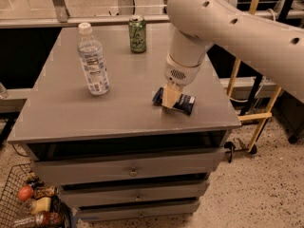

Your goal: Pick rxbar blueberry

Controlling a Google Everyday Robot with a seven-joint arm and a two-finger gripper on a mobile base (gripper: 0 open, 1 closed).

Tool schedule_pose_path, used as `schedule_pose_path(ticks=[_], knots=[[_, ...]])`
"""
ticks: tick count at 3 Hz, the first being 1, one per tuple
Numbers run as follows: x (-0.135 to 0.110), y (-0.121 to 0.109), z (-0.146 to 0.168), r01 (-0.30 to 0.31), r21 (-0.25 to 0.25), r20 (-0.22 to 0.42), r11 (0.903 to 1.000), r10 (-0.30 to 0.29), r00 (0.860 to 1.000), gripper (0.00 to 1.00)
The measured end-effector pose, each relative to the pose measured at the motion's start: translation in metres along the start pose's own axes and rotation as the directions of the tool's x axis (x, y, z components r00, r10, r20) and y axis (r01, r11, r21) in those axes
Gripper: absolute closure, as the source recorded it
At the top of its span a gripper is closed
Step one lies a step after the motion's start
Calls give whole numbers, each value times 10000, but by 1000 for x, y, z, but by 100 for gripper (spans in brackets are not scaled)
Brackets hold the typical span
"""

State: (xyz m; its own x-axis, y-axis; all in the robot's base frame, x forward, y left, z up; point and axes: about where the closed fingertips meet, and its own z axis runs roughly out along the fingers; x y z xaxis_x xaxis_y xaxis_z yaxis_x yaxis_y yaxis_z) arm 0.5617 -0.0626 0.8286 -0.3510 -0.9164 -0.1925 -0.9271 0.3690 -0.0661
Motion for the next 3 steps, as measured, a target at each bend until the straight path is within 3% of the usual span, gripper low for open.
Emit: schedule_pose_path(ticks=[2, 3], knots=[[-23, -8, -68, 918, 1212, 842, 9884, -1024, 9912, 100], [-31, -11, -86, 1259, 1380, 1223, 9824, -1430, 9821, 100]])
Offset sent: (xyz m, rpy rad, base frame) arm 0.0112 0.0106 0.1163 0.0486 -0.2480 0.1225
